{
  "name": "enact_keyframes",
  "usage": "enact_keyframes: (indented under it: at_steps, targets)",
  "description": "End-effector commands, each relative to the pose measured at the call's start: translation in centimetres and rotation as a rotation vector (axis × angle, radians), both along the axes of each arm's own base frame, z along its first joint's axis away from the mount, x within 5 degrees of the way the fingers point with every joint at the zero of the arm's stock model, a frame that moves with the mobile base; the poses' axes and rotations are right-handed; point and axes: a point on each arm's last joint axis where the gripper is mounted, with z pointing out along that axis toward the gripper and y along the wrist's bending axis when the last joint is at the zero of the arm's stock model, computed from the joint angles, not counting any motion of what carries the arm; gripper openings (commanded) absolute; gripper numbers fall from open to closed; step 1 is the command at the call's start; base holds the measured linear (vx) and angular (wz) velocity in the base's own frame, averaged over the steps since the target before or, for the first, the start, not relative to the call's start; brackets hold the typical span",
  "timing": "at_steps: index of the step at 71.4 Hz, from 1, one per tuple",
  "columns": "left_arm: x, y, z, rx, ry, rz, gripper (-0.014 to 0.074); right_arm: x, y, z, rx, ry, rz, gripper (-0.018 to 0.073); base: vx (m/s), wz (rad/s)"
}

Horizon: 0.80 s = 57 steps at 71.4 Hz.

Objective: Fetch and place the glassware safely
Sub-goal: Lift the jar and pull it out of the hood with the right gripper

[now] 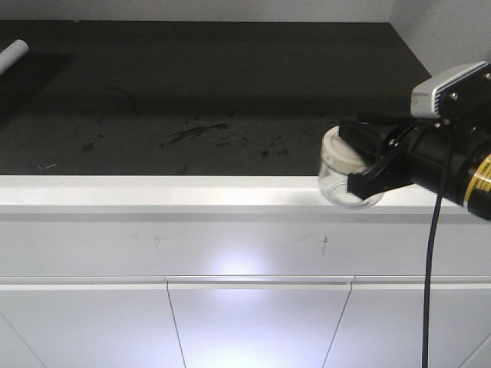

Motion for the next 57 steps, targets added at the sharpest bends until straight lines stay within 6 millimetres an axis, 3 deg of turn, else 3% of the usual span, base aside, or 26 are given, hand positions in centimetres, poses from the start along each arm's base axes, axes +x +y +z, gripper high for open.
enact_keyframes:
  at_steps: [1, 30, 57]
  targets:
    - [0.0, 0.0, 1.6, -0.016, -0.095, -0.004, -0.0007, -1.9, 1.7, 2.6, 0.064, -0.098, 0.102, -0.0002, 0.0, 0.0]
    - [0.0, 0.0, 1.6, -0.016, -0.095, -0.004, -0.0007, -7.3, 8.7, 3.3, 0.108, -0.099, 0.454, -0.0002, 0.0, 0.0]
    - [0.0, 0.0, 1.6, -0.016, -0.095, -0.004, -0.0007, -8.2, 9.5, 3.3, 0.115, -0.099, 0.51, 0.0, 0.0, 0.0]
